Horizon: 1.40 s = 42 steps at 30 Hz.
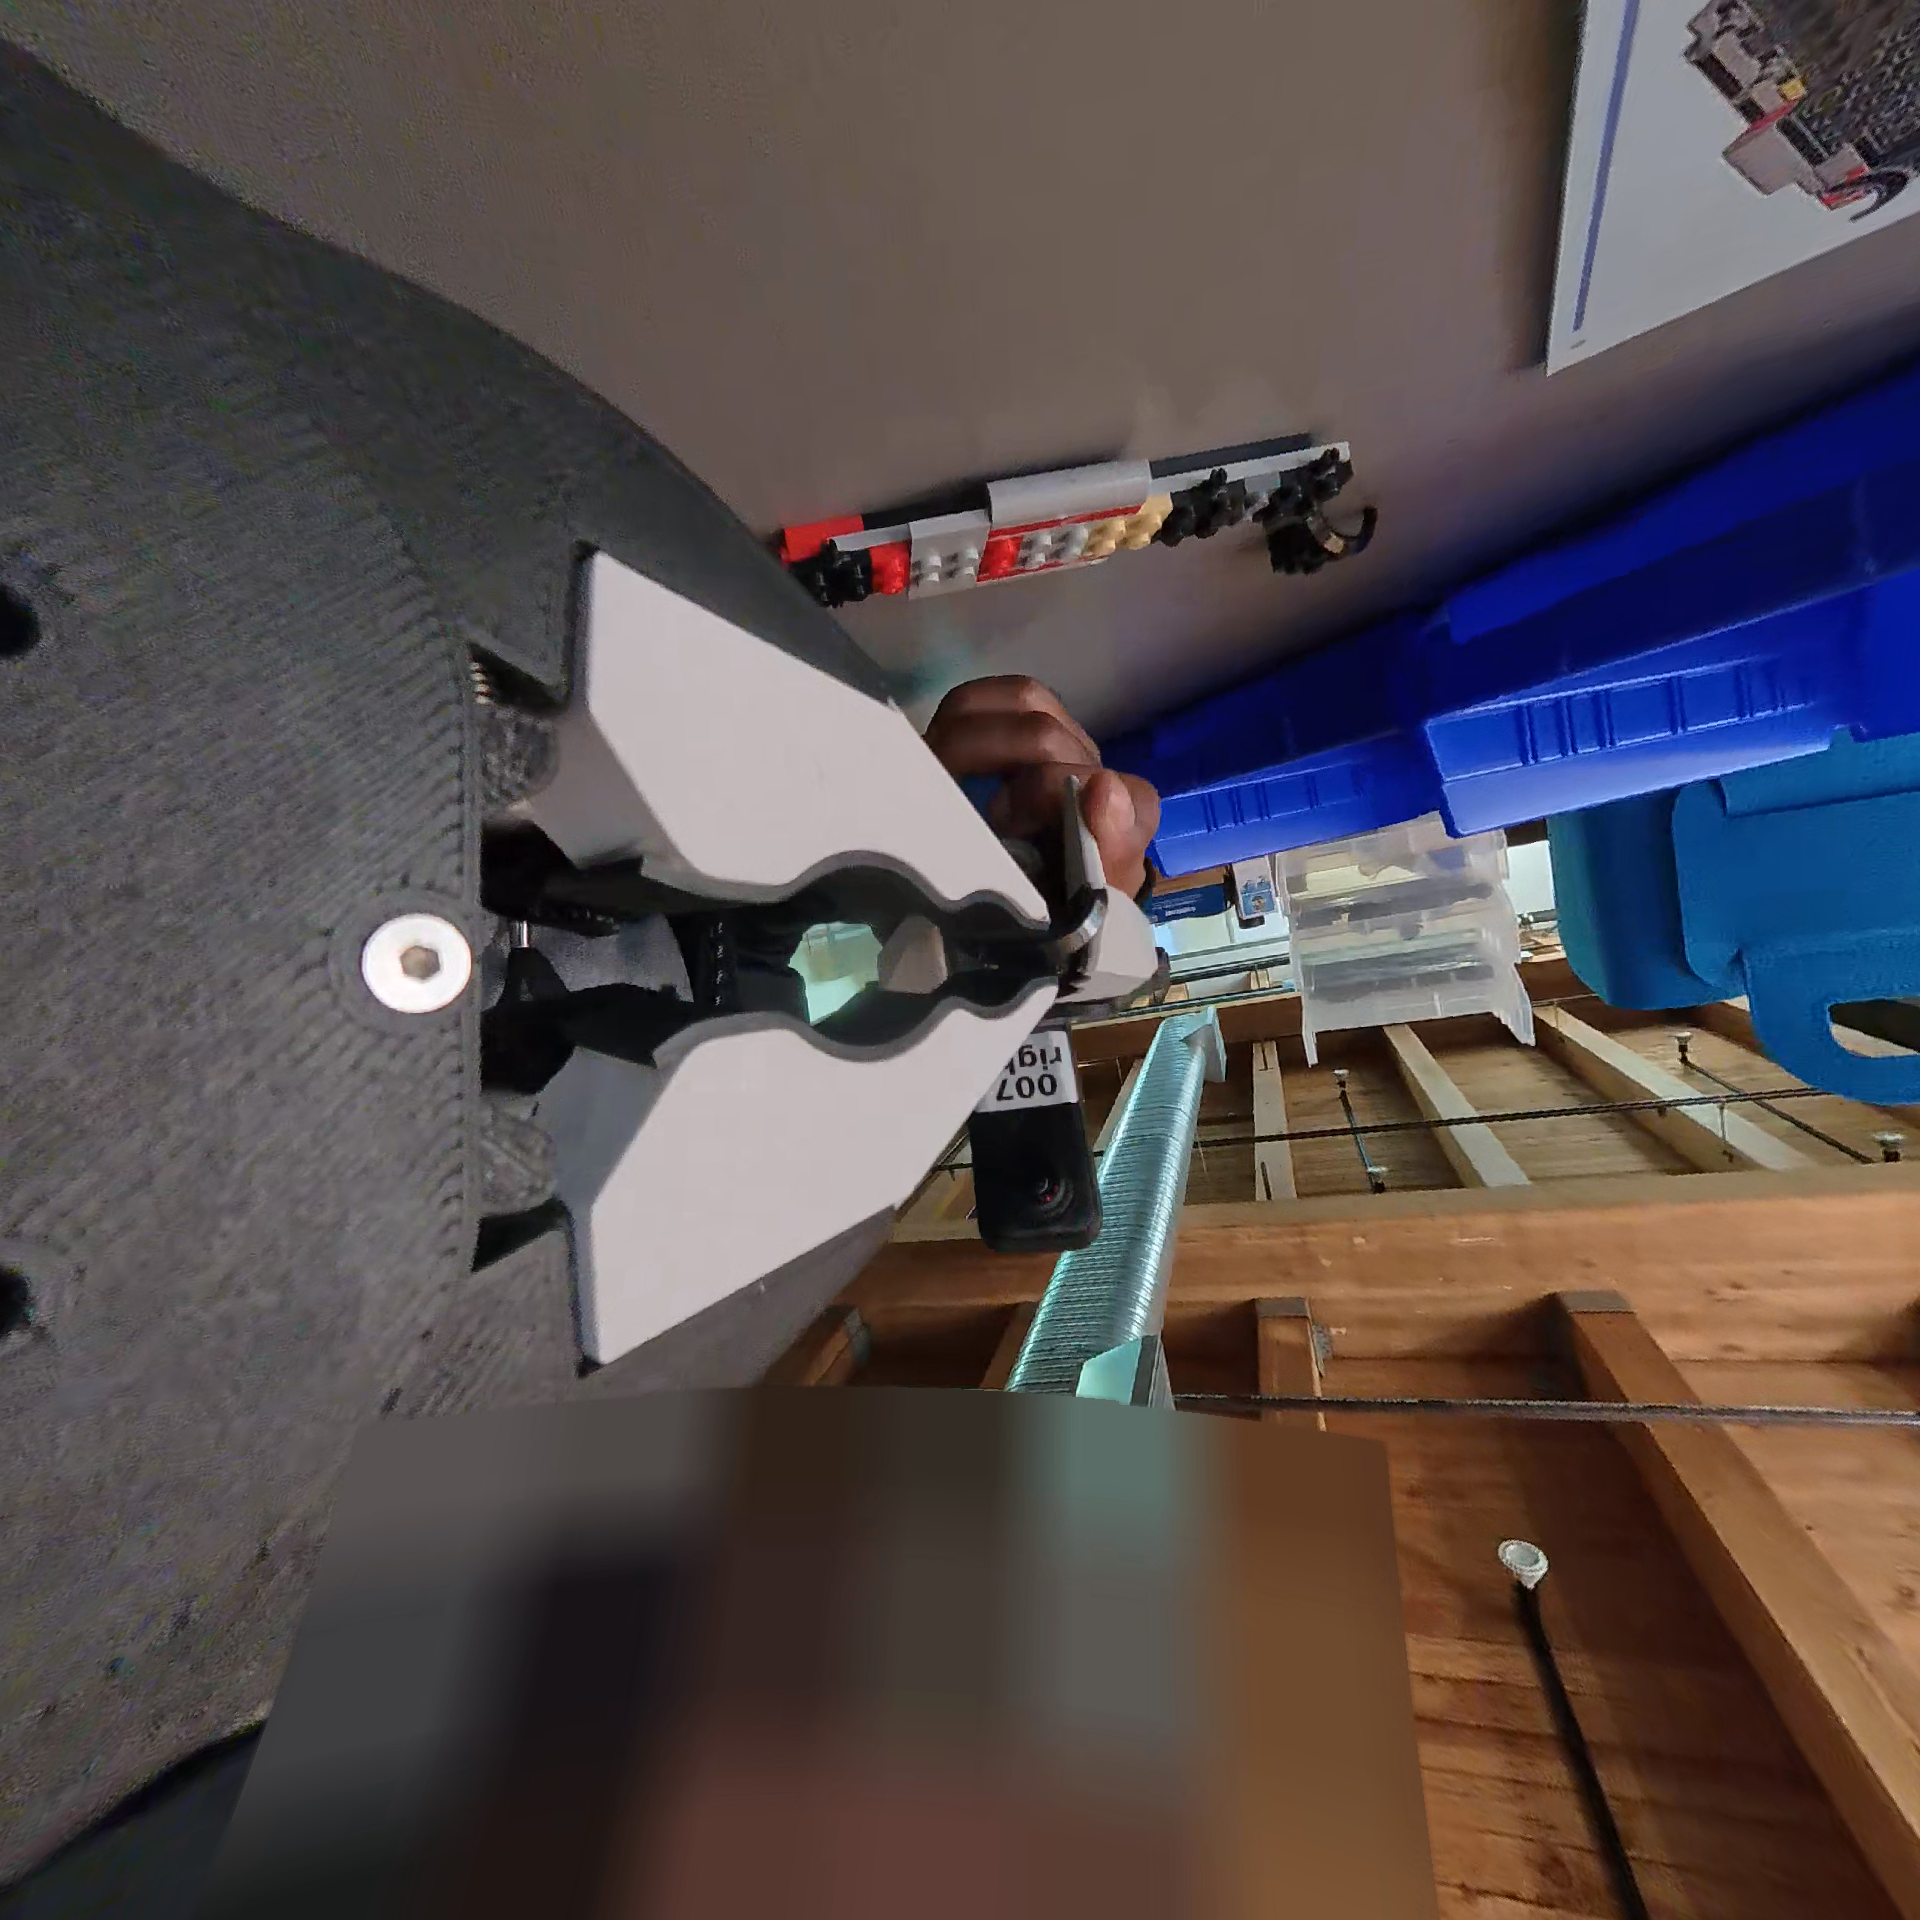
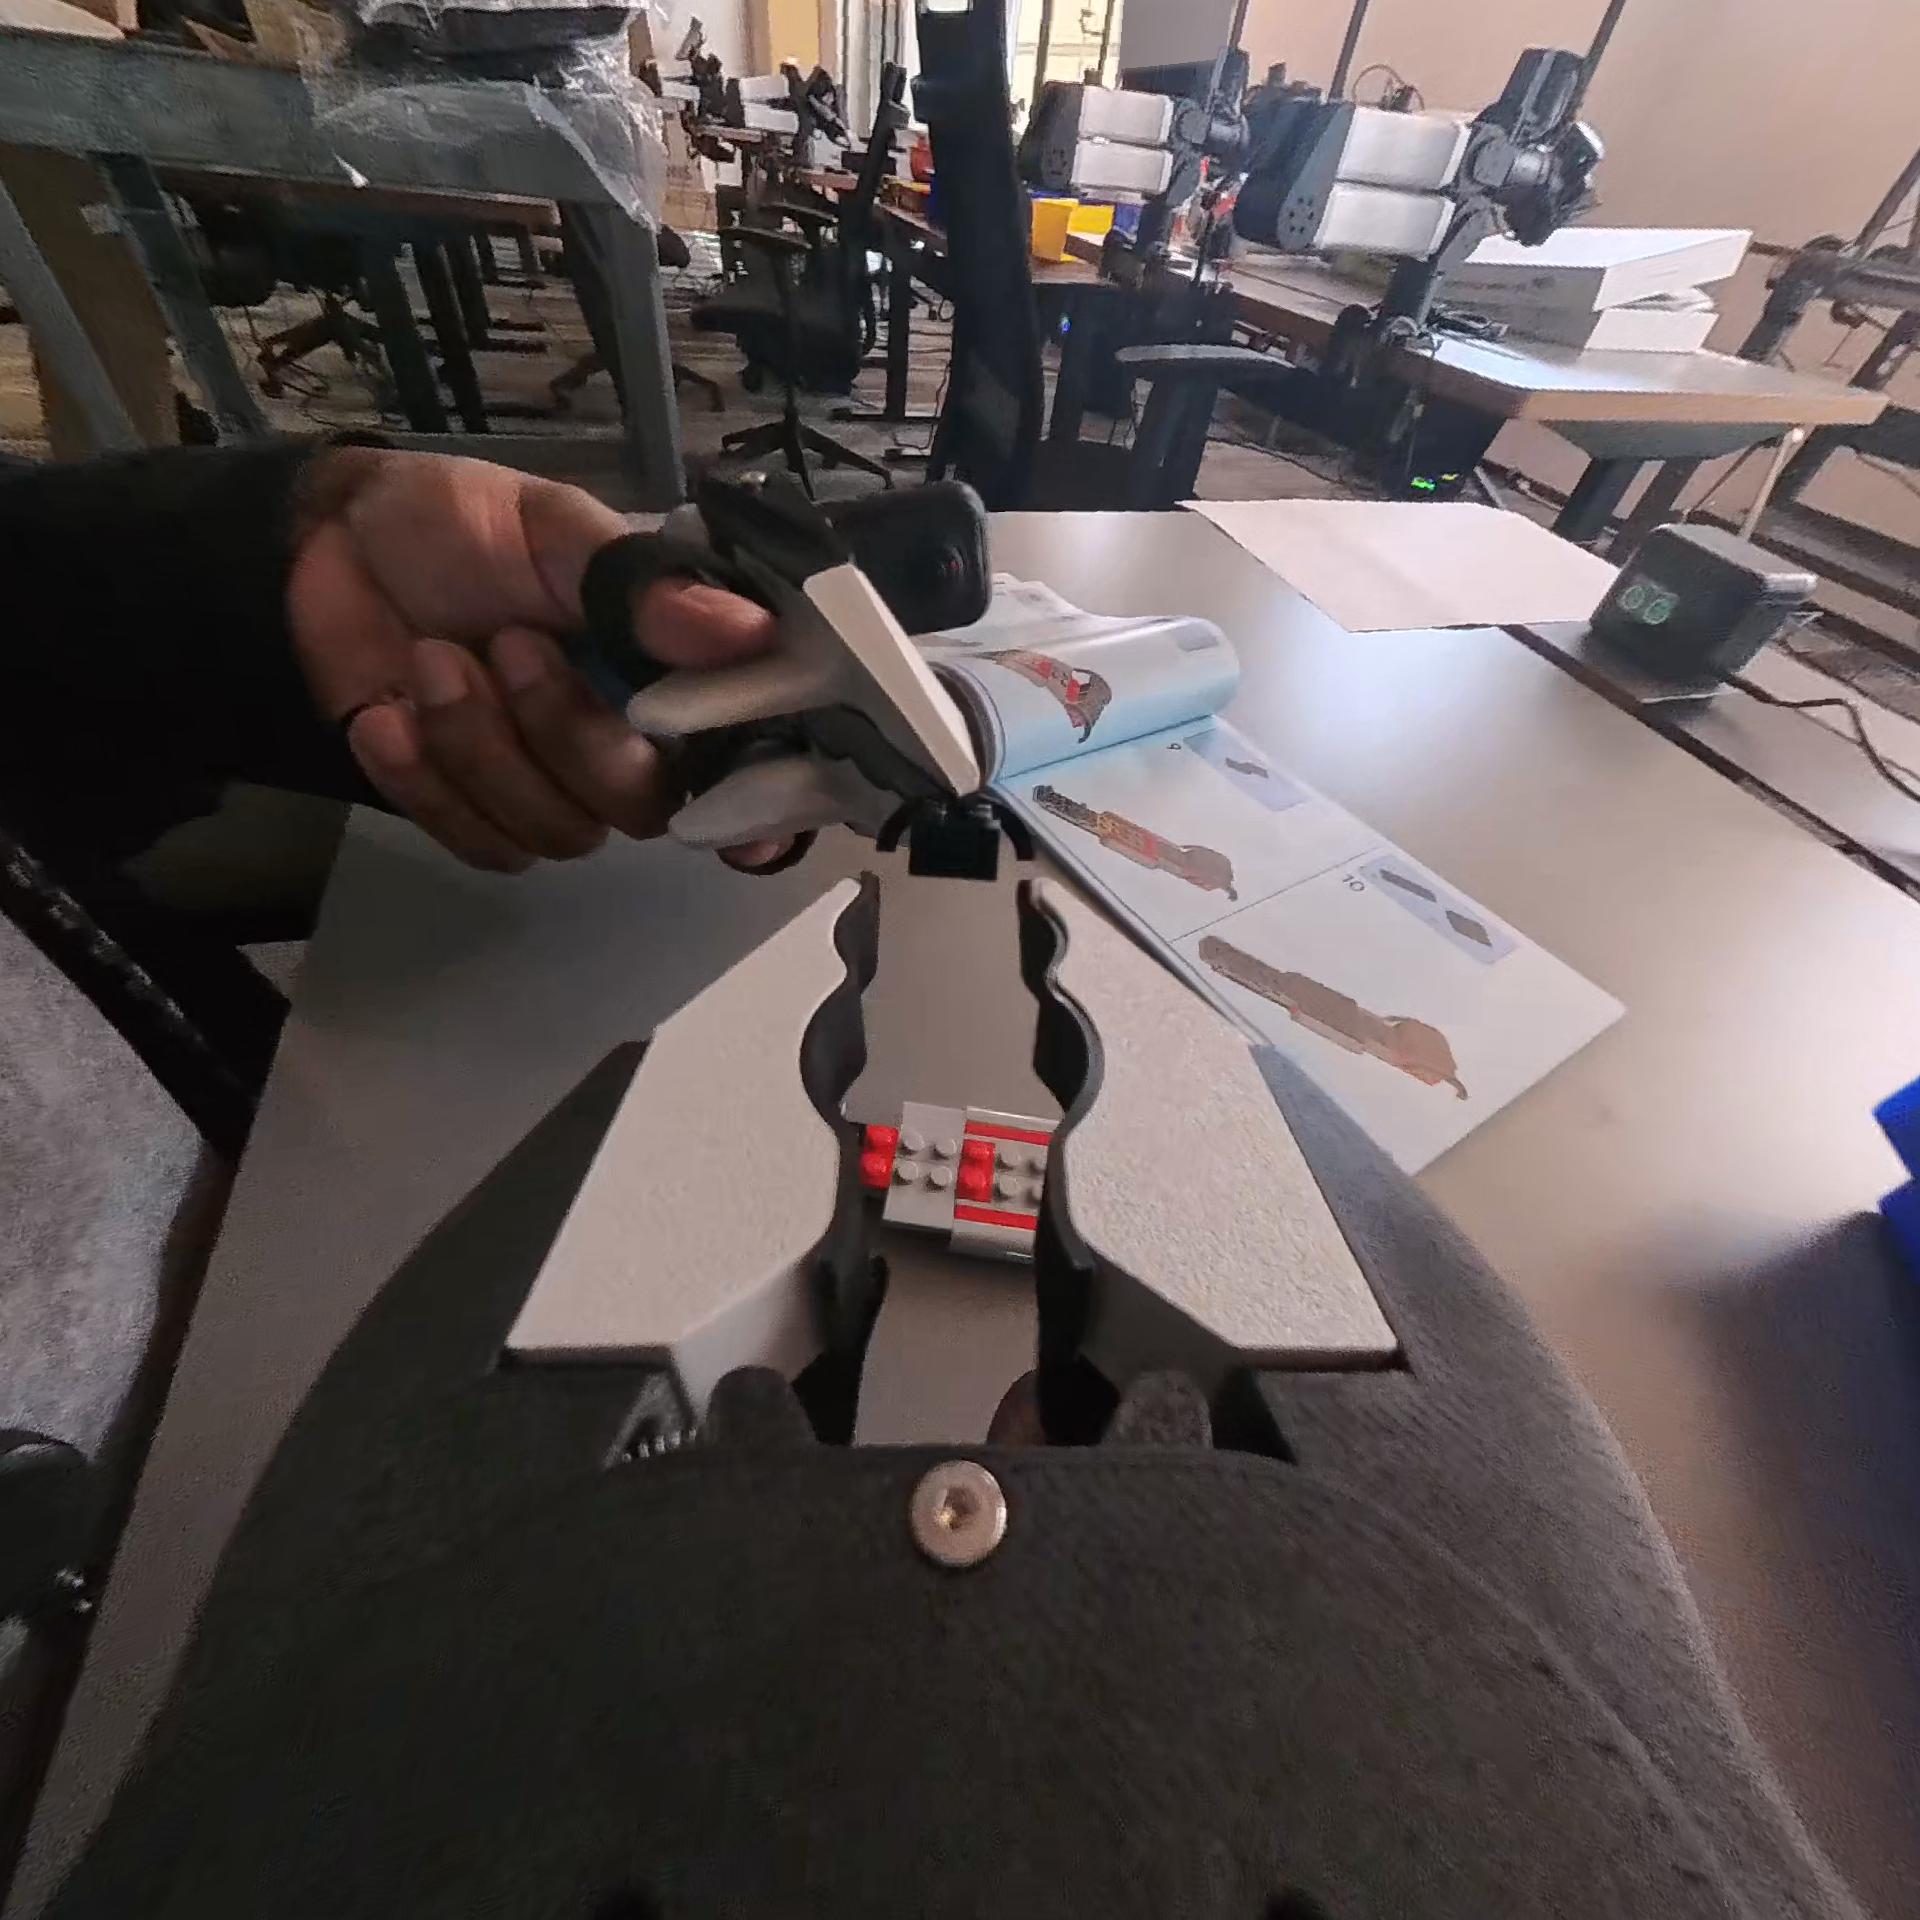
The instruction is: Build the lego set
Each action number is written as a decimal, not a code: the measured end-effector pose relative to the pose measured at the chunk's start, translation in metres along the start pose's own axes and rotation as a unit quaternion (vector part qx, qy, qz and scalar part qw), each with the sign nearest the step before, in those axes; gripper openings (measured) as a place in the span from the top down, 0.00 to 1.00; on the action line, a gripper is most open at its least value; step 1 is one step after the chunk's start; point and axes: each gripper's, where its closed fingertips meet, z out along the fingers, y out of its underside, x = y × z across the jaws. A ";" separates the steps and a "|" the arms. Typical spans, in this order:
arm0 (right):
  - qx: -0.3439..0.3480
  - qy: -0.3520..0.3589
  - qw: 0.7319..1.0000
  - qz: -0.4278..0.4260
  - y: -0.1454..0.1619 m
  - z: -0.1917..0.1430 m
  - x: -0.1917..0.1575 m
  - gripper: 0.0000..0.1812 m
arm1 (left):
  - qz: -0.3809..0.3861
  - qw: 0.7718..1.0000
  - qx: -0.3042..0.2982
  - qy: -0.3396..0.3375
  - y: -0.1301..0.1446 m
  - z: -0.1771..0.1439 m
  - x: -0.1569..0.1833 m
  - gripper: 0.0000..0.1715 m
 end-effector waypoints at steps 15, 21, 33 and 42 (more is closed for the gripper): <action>-0.049 0.005 0.989 0.142 0.026 -0.015 0.015 0.98 | 0.156 0.978 -0.042 -0.134 -0.003 -0.027 -0.022 0.91; -0.097 -0.009 0.986 0.136 0.041 -0.013 0.003 0.95 | 0.312 0.894 -0.169 -0.271 0.018 -0.049 -0.052 0.87; -0.122 -0.015 0.984 0.126 0.045 0.002 -0.003 0.93 | 0.404 0.805 -0.253 -0.353 0.028 -0.046 -0.080 0.88; -0.102 -0.014 0.987 0.126 0.040 -0.004 -0.004 0.85 | 0.327 0.899 -0.163 -0.243 0.022 -0.018 -0.051 0.95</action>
